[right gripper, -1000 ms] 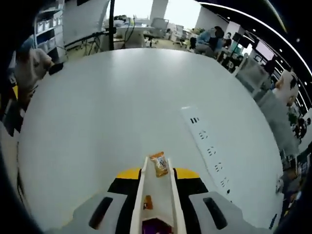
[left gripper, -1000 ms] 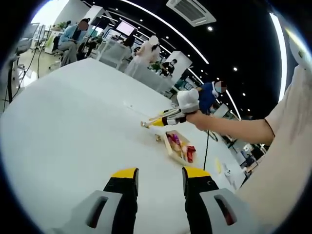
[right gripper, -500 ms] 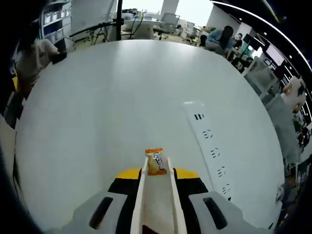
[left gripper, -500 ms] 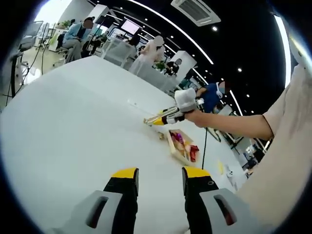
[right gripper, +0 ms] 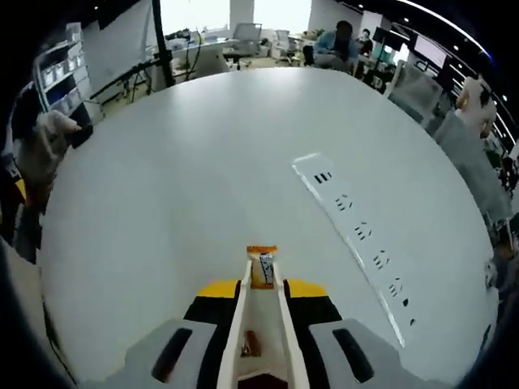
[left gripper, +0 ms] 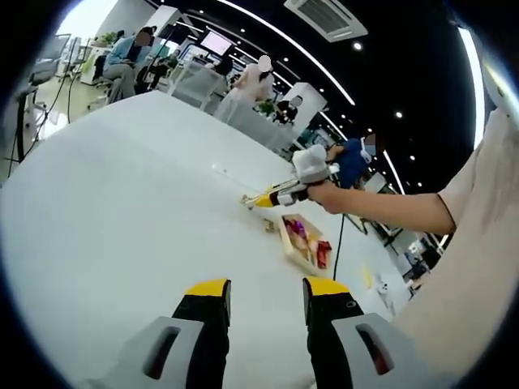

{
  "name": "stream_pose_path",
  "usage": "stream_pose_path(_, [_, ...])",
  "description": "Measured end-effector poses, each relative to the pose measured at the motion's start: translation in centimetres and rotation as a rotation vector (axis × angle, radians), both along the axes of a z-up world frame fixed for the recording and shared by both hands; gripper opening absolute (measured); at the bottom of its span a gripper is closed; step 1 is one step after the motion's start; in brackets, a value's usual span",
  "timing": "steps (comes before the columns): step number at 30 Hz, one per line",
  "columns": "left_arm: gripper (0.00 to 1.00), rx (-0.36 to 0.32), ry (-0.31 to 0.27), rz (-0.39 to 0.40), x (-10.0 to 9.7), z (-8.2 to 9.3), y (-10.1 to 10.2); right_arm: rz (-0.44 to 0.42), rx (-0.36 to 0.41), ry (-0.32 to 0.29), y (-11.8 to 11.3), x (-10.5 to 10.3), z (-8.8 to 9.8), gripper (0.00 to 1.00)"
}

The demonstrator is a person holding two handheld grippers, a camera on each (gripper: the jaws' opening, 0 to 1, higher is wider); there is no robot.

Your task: Place the target food into the container with the food tongs after gripping and lifting it, then release it inside without dropping or visibly crushing the food.

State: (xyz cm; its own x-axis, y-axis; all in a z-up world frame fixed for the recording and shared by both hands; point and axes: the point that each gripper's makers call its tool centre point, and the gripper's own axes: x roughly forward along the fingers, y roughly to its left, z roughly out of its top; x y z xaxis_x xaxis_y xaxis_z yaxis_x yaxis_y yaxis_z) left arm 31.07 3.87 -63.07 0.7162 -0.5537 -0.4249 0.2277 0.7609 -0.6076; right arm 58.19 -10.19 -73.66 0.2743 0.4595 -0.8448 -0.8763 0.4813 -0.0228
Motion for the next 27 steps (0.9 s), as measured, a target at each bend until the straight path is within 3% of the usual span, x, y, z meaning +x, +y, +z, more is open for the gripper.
stream_pose_path(13, [0.35,0.003,-0.025,-0.013,0.0,0.8,-0.4,-0.093,0.109,-0.016,-0.6,-1.0,3.8,0.20])
stream_pose_path(27, [0.35,0.007,-0.069,-0.051,-1.2,2.2,-1.3,-0.154,0.140,-0.071,-3.0,-2.6,7.3,0.20])
